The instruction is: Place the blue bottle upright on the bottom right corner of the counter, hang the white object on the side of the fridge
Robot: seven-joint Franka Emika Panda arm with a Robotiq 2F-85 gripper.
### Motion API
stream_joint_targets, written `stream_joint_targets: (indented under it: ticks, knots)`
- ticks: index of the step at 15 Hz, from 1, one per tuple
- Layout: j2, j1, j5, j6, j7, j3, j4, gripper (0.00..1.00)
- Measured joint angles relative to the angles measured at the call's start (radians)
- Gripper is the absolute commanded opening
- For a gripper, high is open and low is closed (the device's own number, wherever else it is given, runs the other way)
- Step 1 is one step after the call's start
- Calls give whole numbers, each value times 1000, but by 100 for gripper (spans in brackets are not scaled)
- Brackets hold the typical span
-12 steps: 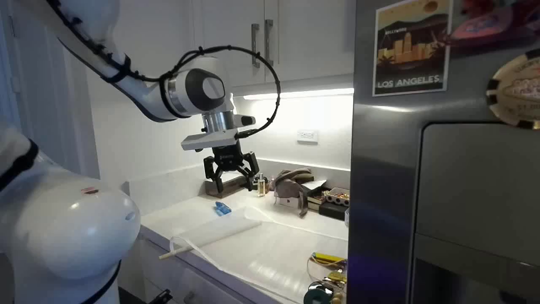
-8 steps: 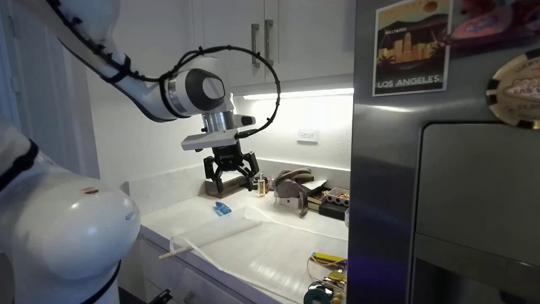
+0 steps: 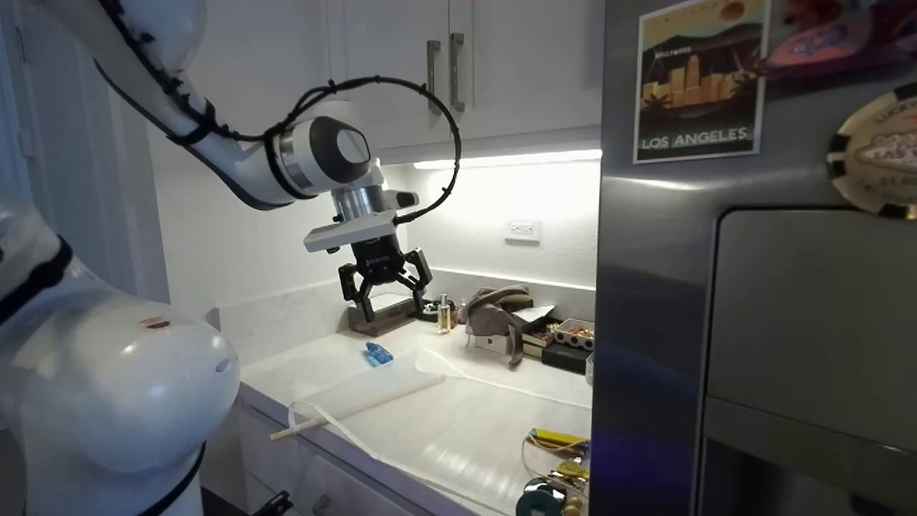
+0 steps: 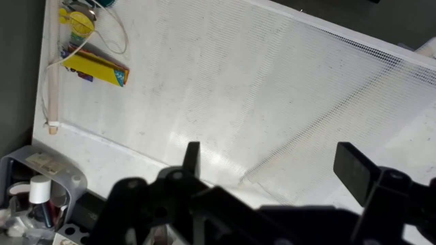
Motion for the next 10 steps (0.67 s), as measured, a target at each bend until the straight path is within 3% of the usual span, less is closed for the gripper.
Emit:
stream_joint_targets:
  ticks: [10]
  knots:
    - [276, 59, -105, 5, -6, 51, 238, 100]
